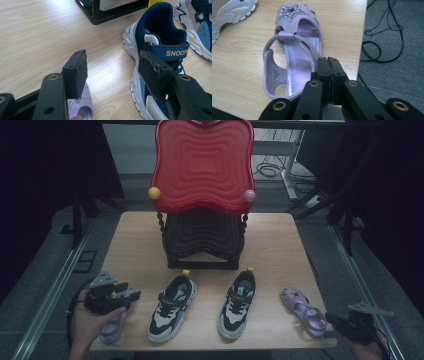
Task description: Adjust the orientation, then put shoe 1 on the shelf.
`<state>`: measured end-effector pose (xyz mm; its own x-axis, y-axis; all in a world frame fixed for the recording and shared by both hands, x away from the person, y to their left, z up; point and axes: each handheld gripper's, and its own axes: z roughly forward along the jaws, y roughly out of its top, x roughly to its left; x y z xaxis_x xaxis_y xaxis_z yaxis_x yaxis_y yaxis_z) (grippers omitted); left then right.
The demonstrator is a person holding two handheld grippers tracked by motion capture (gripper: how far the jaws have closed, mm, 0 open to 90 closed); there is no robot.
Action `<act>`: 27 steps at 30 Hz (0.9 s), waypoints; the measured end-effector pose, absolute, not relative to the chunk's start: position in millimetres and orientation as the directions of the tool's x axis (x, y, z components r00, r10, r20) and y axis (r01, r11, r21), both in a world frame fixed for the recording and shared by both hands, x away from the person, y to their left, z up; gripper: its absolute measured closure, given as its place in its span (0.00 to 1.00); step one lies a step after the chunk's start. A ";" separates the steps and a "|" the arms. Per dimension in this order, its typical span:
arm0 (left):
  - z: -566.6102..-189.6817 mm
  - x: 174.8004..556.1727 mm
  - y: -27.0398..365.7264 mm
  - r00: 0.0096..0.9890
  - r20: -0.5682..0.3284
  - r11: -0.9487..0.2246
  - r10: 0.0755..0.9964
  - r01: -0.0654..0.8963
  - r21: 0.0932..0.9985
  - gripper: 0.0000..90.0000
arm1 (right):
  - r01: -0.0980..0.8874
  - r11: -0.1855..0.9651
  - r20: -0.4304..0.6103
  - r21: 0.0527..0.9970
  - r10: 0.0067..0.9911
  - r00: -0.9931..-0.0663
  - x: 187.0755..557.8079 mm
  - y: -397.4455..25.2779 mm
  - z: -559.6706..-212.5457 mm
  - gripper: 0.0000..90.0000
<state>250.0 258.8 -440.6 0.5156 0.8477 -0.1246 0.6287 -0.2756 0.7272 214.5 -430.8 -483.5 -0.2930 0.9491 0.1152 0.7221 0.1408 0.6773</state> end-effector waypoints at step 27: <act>-438.9 236.1 265.4 0.511 -0.141 -0.262 0.848 0.635 0.726 0.45 | 0.603 0.251 0.052 0.758 0.897 -0.440 225.0 -399.7 -461.7 0.81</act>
<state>236.1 265.4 -438.9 0.5111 0.8478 -0.1414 0.6354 -0.2619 0.7264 225.0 -399.7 -461.7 -0.4395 0.8967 0.0523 0.6025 0.2511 0.7576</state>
